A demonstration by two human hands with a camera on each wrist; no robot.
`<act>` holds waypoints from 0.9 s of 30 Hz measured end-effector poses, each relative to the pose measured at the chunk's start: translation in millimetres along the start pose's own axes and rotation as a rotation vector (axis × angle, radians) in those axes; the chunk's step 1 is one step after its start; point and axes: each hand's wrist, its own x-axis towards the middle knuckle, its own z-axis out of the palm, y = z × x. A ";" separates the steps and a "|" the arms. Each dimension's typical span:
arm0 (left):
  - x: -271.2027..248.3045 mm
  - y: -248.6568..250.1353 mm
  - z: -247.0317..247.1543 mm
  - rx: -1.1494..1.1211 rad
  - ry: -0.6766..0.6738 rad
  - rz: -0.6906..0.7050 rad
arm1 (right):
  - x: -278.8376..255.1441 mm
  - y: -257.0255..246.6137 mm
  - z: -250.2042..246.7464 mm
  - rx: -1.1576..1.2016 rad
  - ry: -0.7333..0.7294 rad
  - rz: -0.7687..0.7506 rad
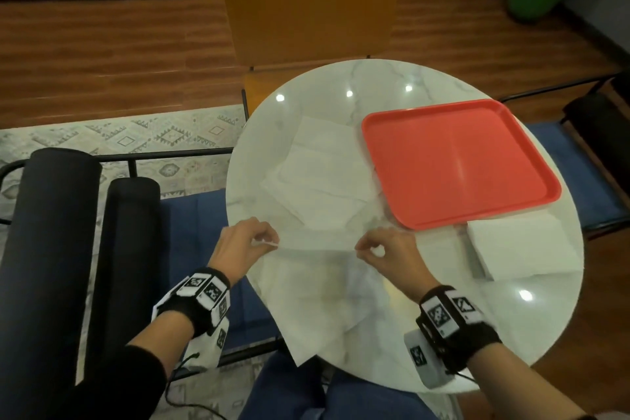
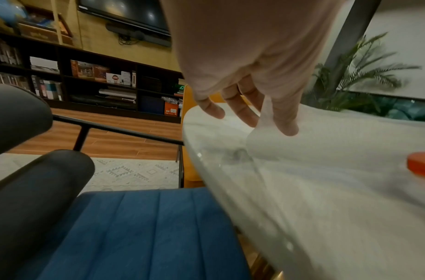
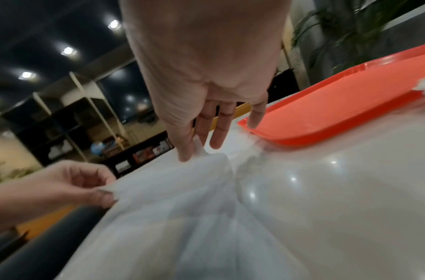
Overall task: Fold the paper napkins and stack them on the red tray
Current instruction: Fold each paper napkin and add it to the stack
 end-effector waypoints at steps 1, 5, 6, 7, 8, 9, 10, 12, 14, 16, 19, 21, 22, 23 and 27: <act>-7.2 -3.8 2.6 0.023 -0.026 -0.002 | -8.0 2.6 7.2 -0.036 -0.040 0.002; -27.8 -12.8 15.5 0.150 -0.126 -0.017 | -30.5 8.6 29.2 -0.107 -0.176 -0.022; -31.0 -13.6 17.5 0.211 -0.164 -0.016 | -33.0 7.7 31.6 -0.137 -0.217 -0.022; -34.2 -12.5 18.2 0.275 -0.211 -0.009 | -34.2 6.3 31.4 -0.163 -0.265 -0.012; -37.6 -10.3 17.6 0.317 -0.252 0.000 | -34.5 4.9 28.6 -0.185 -0.314 0.011; -40.6 -6.8 15.3 0.329 -0.279 0.007 | -33.6 3.5 24.0 -0.191 -0.348 0.030; -42.8 -2.4 12.5 0.307 -0.286 0.013 | -31.5 1.9 18.7 -0.182 -0.352 0.043; -43.7 8.0 9.0 0.209 -0.228 0.018 | -24.3 -1.3 12.1 -0.135 -0.255 0.070; -40.0 15.2 15.9 0.191 -0.129 0.051 | -13.5 -8.1 17.8 -0.100 -0.040 0.054; -32.5 19.9 32.8 0.292 -0.097 0.078 | -2.7 -22.7 34.0 -0.140 0.068 -0.037; -26.1 13.4 66.1 0.486 -0.230 -0.006 | 4.9 -48.0 68.7 -0.209 -0.165 -0.093; -26.1 4.6 82.0 0.562 -0.278 -0.032 | 3.7 -51.4 88.0 -0.246 -0.352 -0.087; -27.0 2.5 85.5 0.579 -0.273 -0.032 | 2.0 -48.6 94.6 -0.258 -0.380 -0.092; -28.2 1.6 86.9 0.569 -0.261 -0.045 | -0.5 -42.9 98.9 -0.272 -0.381 -0.095; -26.9 -4.8 94.2 0.527 -0.224 -0.011 | -10.1 -6.1 89.6 -0.366 -0.336 -0.039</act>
